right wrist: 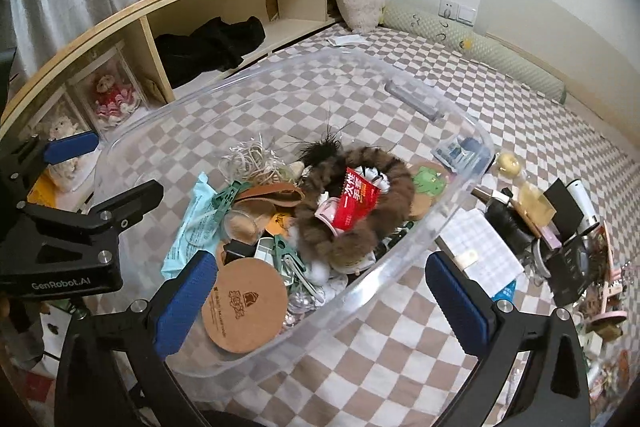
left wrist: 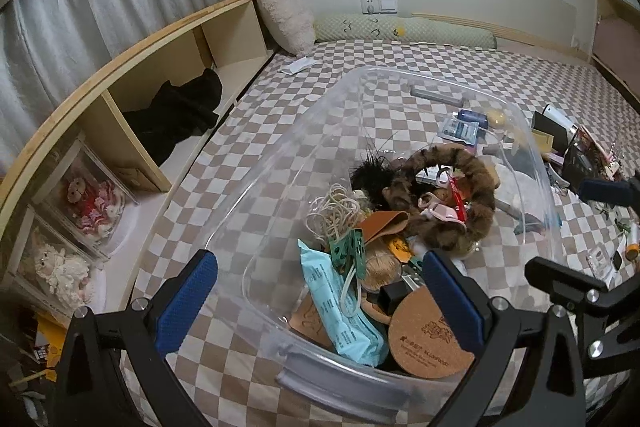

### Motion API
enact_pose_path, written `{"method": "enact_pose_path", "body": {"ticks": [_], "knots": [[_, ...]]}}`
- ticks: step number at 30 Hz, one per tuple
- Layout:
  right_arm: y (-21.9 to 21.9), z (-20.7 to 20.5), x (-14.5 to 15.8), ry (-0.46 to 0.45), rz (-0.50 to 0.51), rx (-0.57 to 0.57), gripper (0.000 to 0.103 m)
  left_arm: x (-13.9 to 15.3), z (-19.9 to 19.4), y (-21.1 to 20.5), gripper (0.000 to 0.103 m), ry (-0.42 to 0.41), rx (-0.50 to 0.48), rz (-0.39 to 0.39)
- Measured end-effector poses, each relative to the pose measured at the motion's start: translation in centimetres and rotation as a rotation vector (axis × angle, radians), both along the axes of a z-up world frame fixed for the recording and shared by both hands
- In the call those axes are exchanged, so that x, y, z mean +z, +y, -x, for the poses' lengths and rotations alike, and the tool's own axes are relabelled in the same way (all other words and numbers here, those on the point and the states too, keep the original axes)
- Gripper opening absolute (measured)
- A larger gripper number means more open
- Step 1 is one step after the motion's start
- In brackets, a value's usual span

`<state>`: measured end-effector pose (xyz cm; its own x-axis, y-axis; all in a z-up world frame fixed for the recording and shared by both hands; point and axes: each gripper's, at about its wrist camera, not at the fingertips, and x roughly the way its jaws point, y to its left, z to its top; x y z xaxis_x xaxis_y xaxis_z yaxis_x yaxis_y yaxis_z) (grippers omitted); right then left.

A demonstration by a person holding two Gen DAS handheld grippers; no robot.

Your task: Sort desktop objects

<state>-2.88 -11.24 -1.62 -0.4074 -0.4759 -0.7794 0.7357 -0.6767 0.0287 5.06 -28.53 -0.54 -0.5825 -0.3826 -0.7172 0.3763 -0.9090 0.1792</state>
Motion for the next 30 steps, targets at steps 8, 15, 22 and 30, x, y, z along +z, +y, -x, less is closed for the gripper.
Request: {"method": "enact_pose_path", "body": {"ticks": [8, 15, 22, 30], "knots": [[3.8, -0.5, 2.1, 0.061, 0.023, -0.012, 0.103, 1.3, -1.6, 1.7, 0.103, 0.052, 0.003, 0.002], [8.4, -1.3, 3.8, 0.118, 0.067, -0.05, 0.103, 2.9, -3.4, 4.1, 0.103, 0.122, -0.018, 0.013], [12.4, -2.5, 5.1, 0.18, 0.092, -0.071, 0.103, 4.2, -4.7, 6.0, 0.103, 0.188, -0.017, -0.005], [15.6, -3.6, 6.0, 0.23, 0.119, -0.085, 0.103, 4.7, -5.6, 8.2, 0.103, 0.209, -0.048, -0.016]]}}
